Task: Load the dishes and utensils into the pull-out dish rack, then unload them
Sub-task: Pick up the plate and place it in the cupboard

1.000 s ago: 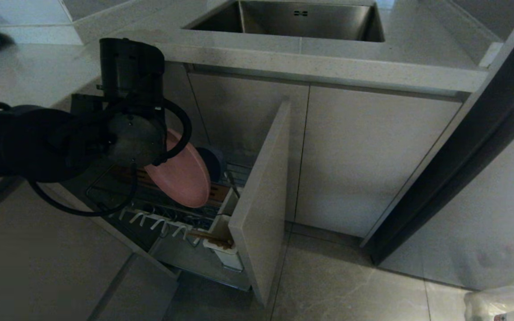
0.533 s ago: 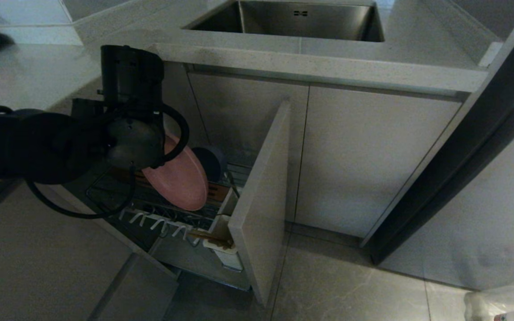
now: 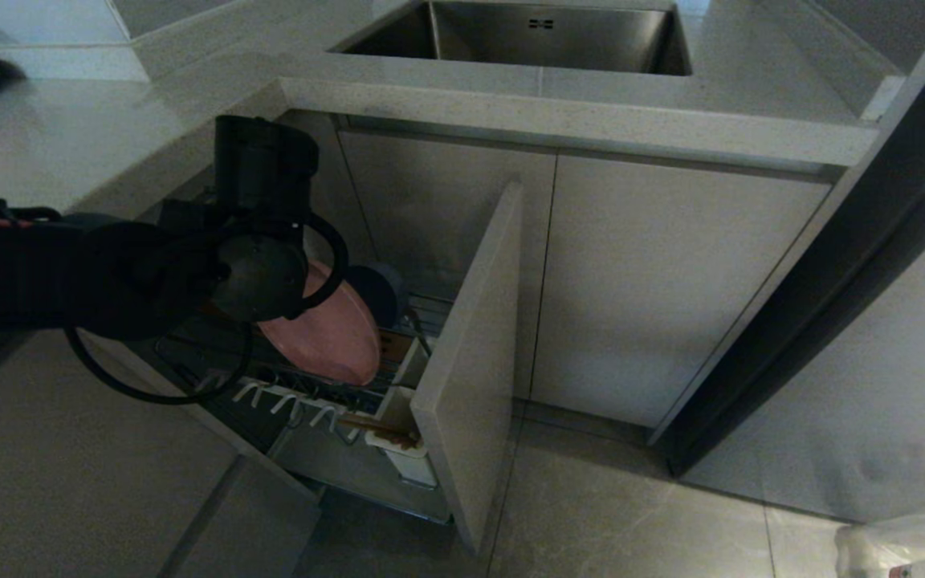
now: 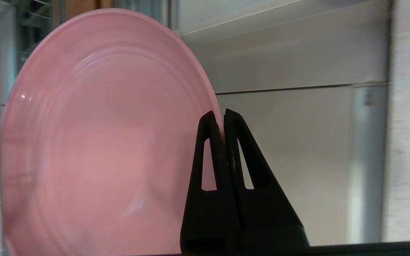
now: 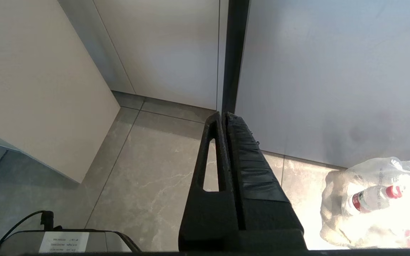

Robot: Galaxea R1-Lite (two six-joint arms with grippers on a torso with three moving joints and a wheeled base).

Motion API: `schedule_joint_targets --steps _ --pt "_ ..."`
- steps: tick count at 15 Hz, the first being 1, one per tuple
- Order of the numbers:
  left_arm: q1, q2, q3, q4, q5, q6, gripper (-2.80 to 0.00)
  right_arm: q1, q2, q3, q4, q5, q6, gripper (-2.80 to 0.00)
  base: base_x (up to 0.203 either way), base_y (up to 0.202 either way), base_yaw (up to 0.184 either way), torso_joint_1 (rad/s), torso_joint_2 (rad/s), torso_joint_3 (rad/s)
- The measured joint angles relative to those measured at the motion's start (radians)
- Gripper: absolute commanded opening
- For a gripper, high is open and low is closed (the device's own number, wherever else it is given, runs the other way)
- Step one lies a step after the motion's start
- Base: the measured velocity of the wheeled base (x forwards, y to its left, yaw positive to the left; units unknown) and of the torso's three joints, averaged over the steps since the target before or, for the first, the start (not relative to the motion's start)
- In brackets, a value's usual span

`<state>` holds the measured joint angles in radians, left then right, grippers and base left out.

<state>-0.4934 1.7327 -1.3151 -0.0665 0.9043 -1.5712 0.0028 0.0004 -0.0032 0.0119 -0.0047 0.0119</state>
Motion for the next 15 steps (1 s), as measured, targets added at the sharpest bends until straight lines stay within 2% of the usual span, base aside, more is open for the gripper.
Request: schedule_joint_targets --steps 15 --pt "0.014 0.055 0.005 0.088 0.001 -0.012 -2.8 0.0 0.0 0.0 0.0 0.0 0.0 -2.8 0.0 0.0 0.0 0.0 0.0 0.0"
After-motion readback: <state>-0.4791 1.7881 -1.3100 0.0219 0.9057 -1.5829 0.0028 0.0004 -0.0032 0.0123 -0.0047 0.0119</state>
